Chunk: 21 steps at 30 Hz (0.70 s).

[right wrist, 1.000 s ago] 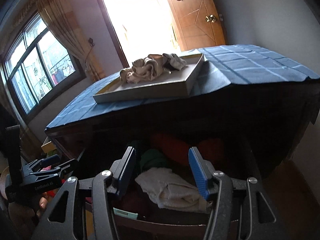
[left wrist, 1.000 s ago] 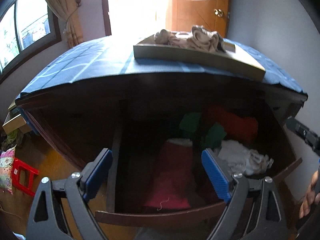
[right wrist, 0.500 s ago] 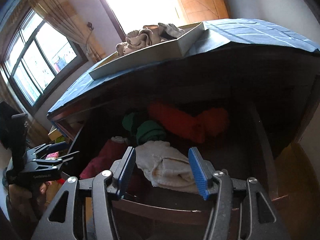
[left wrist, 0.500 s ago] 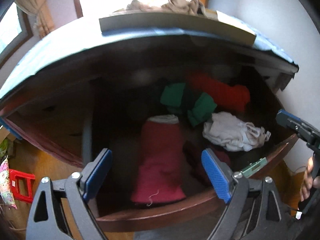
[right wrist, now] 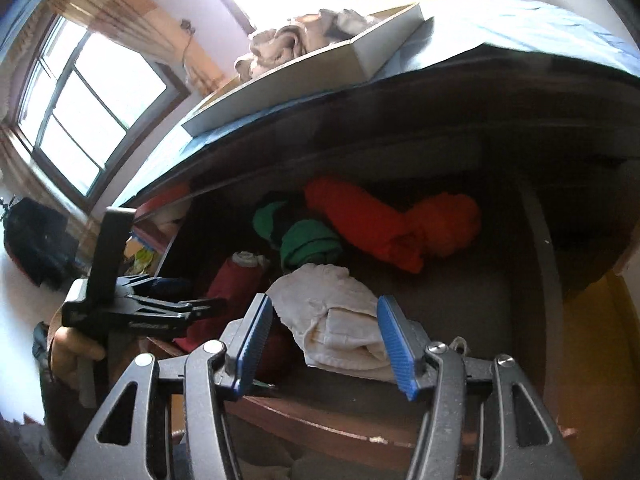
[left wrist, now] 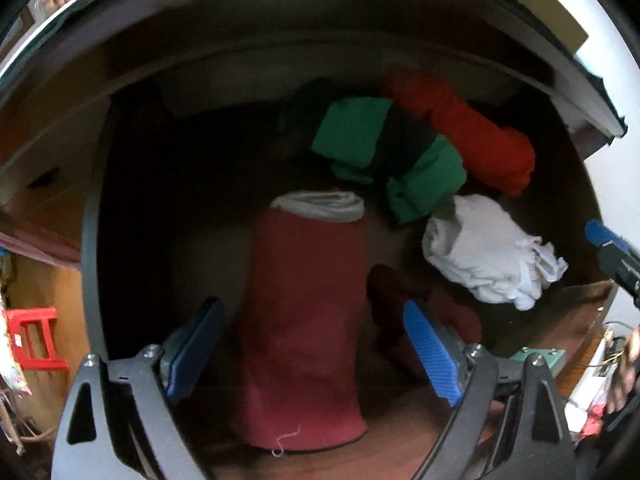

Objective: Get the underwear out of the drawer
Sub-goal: 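Grasp the red rolled cloth with the left gripper while the right grasps the white underwear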

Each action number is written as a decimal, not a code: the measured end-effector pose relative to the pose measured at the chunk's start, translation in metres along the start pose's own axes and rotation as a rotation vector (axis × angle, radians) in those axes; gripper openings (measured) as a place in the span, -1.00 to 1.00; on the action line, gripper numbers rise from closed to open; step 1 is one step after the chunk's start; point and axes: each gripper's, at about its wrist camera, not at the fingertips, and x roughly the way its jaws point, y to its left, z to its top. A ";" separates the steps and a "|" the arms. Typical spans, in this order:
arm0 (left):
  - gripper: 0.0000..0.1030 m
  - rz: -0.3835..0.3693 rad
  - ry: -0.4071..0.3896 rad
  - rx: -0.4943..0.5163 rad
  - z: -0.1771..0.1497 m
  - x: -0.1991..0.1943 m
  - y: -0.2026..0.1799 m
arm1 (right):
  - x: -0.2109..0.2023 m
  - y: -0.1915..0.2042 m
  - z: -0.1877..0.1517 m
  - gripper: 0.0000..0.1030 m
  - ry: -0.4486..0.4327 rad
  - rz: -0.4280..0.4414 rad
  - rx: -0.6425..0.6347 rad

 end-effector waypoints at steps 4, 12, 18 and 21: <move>0.79 0.042 0.017 0.029 0.001 0.004 -0.006 | 0.016 0.005 0.009 0.12 0.091 0.000 -0.054; 0.74 0.015 0.094 0.047 0.007 0.012 -0.016 | 0.061 0.020 0.013 0.12 0.292 -0.051 -0.191; 0.62 -0.043 0.197 -0.021 0.009 0.023 -0.004 | 0.085 0.027 0.015 0.12 0.403 -0.106 -0.297; 0.62 -0.065 0.223 -0.042 0.011 0.027 0.000 | 0.099 0.023 0.018 0.12 0.466 -0.096 -0.279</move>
